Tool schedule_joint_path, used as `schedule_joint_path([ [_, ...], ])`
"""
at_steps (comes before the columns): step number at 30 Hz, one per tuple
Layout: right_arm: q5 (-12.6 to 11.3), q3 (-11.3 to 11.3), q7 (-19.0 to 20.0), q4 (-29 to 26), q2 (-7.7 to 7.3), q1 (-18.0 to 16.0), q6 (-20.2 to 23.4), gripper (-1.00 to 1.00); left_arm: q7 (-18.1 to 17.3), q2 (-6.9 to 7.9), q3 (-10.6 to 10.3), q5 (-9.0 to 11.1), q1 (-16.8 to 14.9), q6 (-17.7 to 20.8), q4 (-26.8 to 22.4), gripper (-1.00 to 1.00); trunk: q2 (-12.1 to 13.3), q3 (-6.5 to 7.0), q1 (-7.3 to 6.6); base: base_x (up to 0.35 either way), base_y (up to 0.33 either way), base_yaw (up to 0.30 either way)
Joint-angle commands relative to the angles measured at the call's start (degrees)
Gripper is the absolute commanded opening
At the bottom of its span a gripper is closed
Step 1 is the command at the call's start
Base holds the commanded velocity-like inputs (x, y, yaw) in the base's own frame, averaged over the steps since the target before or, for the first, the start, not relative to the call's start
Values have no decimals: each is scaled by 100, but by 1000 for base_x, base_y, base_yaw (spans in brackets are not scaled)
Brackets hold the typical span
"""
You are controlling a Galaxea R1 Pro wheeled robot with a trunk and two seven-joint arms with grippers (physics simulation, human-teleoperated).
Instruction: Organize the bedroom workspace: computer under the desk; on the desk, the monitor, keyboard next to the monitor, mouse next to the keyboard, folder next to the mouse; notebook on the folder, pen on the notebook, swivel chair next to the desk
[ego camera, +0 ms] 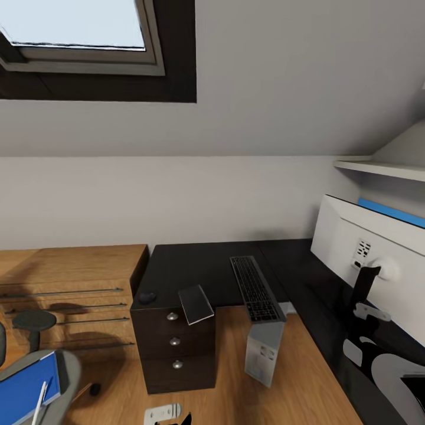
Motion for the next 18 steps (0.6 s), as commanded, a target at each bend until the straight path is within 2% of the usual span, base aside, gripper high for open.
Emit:
schedule_joint_path([
  [1, -18, 49, -24, 10, 1, -7, -15, 100, 35, 4, -20, 41, -9, -22, -8, 100, -4, -7, 2, 223, -26, 0],
  [6, -18, 49, -23, 10, 1, -7, -15, 100, 38, -2, -22, 36, -9, -22, -1, 100, -4, -7, 2, 86, -16, 0],
  [18, -23, 44, -25, 10, 1, -7, -15, 100, 46, -3, -22, 43, -9, -22, 1, 100, -4, -7, 2, 10, -2, 0],
])
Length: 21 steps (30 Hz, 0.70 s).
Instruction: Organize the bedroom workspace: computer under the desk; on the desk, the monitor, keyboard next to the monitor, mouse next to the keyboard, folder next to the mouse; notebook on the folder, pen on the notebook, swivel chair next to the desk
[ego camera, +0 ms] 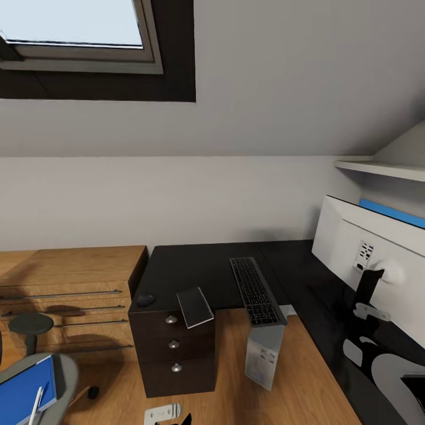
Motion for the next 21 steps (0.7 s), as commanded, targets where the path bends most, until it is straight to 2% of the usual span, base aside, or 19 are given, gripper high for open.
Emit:
schedule_joint_path([
  [1, -23, 49, -24, 10, -1, -7, -15, 100, 34, 5, -19, 40, -9, -21, -8, 100, -5, -7, 0, 1, 0, 0],
  [11, -34, 46, -46, 10, -54, -7, -10, 100, 35, 5, -19, 40, -9, -21, -8, 100, -5, -7, 0, 0, 0, 0],
  [21, -46, 37, -434, 5, -147, -7, -6, 100, 28, 5, -23, 33, -9, -21, 41, 100, -5, -7, 0, 0, 0, 0],
])
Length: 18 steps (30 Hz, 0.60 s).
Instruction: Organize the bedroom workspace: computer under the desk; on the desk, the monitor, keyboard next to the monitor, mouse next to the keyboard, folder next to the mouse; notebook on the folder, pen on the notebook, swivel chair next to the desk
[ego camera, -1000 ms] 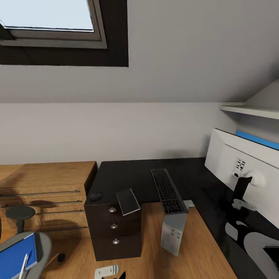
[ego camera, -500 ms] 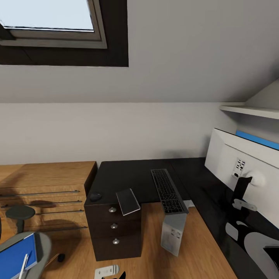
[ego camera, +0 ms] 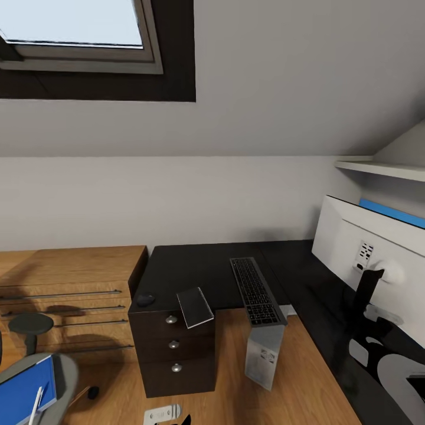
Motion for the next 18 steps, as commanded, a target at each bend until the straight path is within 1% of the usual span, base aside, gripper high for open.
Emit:
schedule_joint_path([
  [1, -23, 53, -27, 11, -6, -7, -13, 100, 33, 5, -23, 39, -10, -22, -3, 100, -5, -7, 0, 0, 0, 0],
  [7, -23, 53, -39, 7, -21, -7, -13, 100, 32, 5, -31, 37, -10, -22, 10, 100, -5, -7, 0, 0, 0, 0],
  [13, -23, 53, -43, 6, -19, -7, -13, 100, 36, 5, -35, 37, -10, -22, 14, 100, -5, -7, 0, 107, 0, 0],
  [18, -23, 53, -43, 6, -19, -7, -13, 100, 46, 5, -42, 37, -10, -22, 14, 100, -5, -7, 0, 34, 0, 0],
])
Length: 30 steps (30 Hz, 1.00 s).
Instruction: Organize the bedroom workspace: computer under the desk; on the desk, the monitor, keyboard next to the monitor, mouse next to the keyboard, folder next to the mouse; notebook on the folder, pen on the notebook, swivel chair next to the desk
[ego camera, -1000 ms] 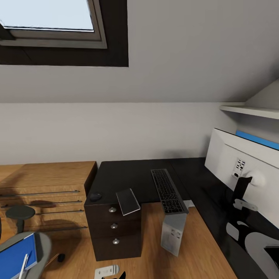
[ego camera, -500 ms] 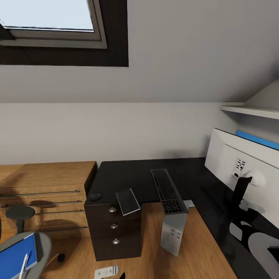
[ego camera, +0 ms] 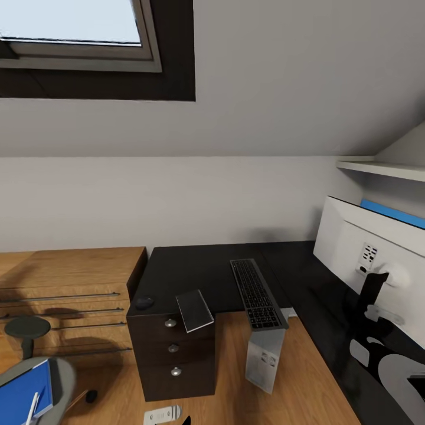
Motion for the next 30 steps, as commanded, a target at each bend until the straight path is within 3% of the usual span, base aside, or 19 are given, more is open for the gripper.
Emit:
schedule_joint_path([
  [1, -26, 49, -21, 9, 1, -7, -13, 100, 35, 5, -19, 40, -9, -22, -7, 100, -5, -7, 1, 10, 0, 0],
  [30, -26, 52, -20, 9, 1, -7, -13, 100, 39, 5, -26, 41, -9, -22, 9, 100, -5, -7, 1, 17, 0, 0],
])
